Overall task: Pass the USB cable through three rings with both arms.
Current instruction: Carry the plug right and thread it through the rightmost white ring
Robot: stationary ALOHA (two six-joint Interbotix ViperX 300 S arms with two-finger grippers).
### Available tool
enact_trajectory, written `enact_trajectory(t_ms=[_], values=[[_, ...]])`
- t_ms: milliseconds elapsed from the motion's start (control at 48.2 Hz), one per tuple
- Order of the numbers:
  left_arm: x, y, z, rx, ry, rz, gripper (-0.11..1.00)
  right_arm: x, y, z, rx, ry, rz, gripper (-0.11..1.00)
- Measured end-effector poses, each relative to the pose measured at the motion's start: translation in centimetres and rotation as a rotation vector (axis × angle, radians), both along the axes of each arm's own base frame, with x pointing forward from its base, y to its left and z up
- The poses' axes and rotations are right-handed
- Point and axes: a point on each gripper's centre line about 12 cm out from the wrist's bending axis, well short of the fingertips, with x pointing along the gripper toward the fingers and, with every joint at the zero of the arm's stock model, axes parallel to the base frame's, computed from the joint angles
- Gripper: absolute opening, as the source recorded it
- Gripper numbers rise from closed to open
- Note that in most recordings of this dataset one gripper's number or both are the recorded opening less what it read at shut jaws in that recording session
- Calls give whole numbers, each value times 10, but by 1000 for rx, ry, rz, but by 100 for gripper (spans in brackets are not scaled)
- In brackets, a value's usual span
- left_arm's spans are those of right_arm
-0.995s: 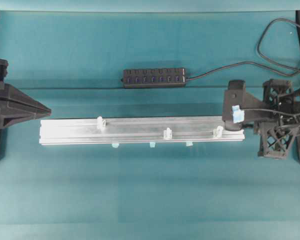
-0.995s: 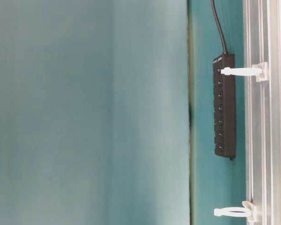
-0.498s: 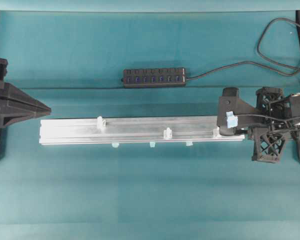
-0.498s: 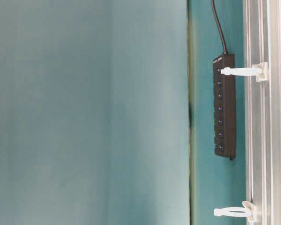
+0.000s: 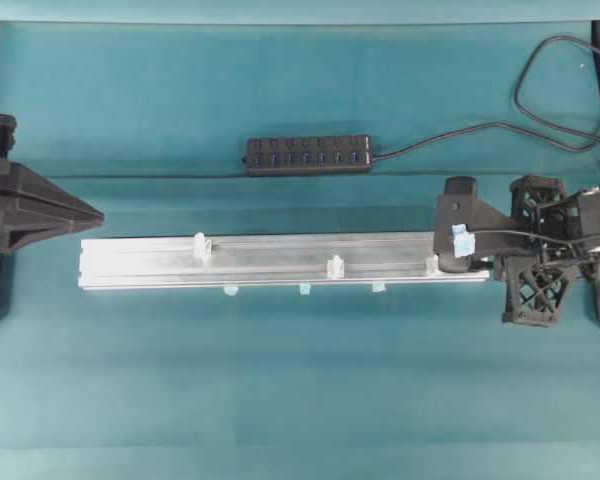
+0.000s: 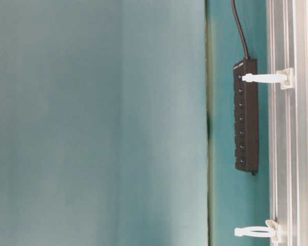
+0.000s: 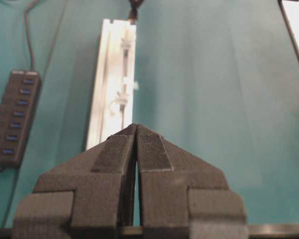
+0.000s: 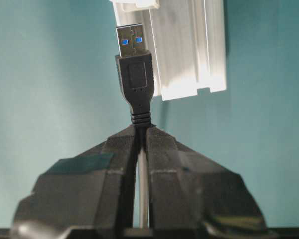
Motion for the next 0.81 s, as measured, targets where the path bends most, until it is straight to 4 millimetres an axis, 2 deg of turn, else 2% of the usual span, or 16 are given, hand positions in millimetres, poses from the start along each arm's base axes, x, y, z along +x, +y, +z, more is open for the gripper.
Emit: enact_trajectory(t_ms=[394,809], values=[[0,0,1,-1,-9,0,2,4,0,-13,4,-55,6,-8],[13,0,-2,-1,-28,0,2,14,-5,-20,0,-111,-3,-8]])
